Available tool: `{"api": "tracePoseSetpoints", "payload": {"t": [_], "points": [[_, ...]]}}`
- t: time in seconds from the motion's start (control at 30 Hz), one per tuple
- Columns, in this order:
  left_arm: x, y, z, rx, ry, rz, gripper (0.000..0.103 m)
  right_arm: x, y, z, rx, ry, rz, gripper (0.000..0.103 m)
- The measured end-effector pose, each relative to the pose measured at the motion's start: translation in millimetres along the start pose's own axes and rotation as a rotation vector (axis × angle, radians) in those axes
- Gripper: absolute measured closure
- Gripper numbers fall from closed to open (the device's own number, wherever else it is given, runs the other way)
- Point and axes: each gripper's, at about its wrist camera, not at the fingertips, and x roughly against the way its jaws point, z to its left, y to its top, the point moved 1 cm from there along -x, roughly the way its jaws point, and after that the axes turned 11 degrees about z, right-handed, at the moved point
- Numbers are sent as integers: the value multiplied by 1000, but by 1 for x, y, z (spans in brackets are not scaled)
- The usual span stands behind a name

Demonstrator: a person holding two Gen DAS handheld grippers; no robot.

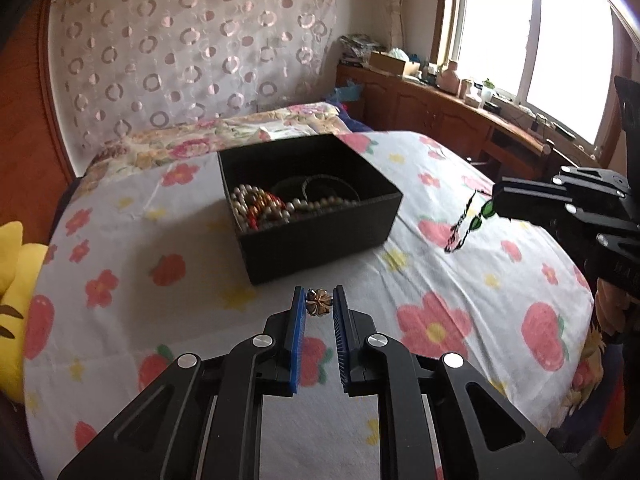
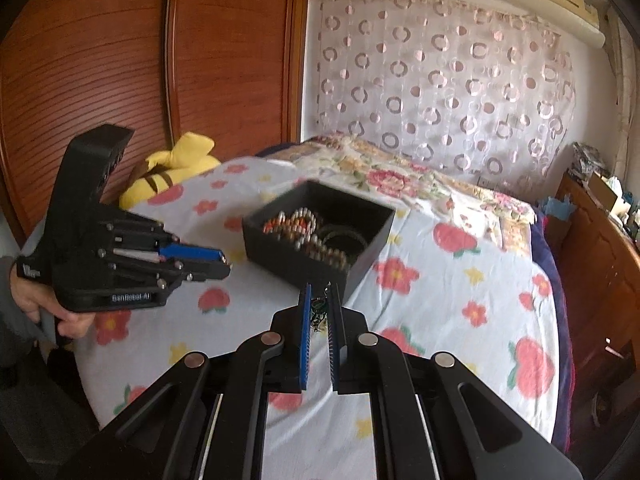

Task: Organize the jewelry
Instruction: 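Carry the gold charm into the box with the left gripper while the right carries the green pendant in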

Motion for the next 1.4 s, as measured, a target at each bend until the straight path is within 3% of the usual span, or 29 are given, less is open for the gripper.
{"api": "tracePoseSetpoints", "payload": {"t": [0.23,0.57,0.77,1.23,1.33,1.4], "points": [[7,14,6,6,13,-23,90,-10,34,-3,-5,-4,-22,94],[8,25,15,24,31,-37,90,-49,67,-5,-21,-19,22,94],[3,43,23,33,48,-44,90,-53,66,-8,-35,-25,29,87],[-26,85,26,43,82,-30,90,-44,45,-27,-101,-39,17,87],[-26,86,27,50,86,-40,83,-41,42,-28,-113,-39,9,87],[-23,83,28,56,89,-55,69,-38,40,-27,-124,-32,-1,87]]}}
